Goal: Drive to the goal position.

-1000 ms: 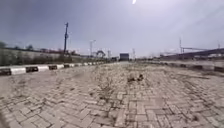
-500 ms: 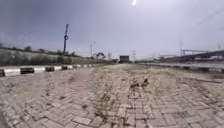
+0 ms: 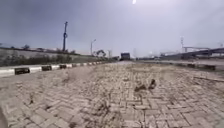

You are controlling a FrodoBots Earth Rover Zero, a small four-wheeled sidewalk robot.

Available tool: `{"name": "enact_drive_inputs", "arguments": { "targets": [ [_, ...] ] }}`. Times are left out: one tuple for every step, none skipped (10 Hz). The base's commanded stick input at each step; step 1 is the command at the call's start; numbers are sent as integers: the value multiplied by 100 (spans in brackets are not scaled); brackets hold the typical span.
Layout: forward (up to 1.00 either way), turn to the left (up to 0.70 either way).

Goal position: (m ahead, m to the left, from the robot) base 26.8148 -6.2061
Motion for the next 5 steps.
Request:
{"name": "enact_drive_inputs", "arguments": {
  "targets": [
    [100,0],
    [100,11],
    [100,11],
    [100,0],
    [100,0]
  ]
}}
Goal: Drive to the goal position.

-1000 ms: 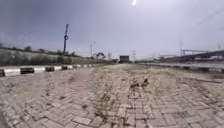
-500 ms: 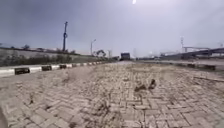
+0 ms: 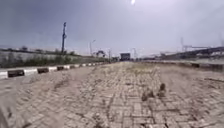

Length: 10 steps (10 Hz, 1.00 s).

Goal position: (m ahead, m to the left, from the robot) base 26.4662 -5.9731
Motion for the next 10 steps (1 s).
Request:
{"name": "enact_drive_inputs", "arguments": {
  "targets": [
    [100,0],
    [100,0],
    [100,0],
    [100,0],
    [100,0],
    [100,0],
    [100,0],
    [100,0],
    [100,0],
    [100,0]
  ]
}}
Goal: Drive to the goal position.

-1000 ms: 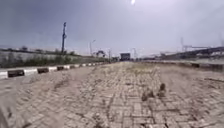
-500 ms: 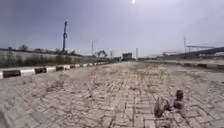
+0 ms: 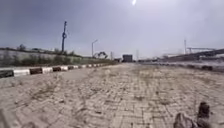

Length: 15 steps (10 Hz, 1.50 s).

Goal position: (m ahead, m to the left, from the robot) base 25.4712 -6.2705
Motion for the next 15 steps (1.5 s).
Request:
{"name": "enact_drive_inputs", "arguments": {
  "targets": [
    [100,0],
    [100,0],
    [100,0],
    [100,0],
    [100,0],
    [100,0],
    [100,0],
    [100,0],
    [100,0],
    [100,0],
    [100,0],
    [100,0],
    [100,0],
    [100,0],
    [100,0]
  ]
}}
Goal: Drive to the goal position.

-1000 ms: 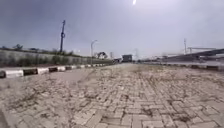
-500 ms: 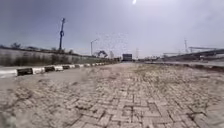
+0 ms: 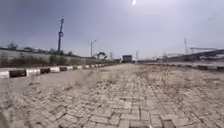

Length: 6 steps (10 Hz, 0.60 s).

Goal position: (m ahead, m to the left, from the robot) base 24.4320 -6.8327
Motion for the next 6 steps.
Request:
{"name": "enact_drive_inputs", "arguments": {
  "targets": [
    [100,0],
    [100,0],
    [100,0],
    [100,0],
    [100,0],
    [100,0]
  ]
}}
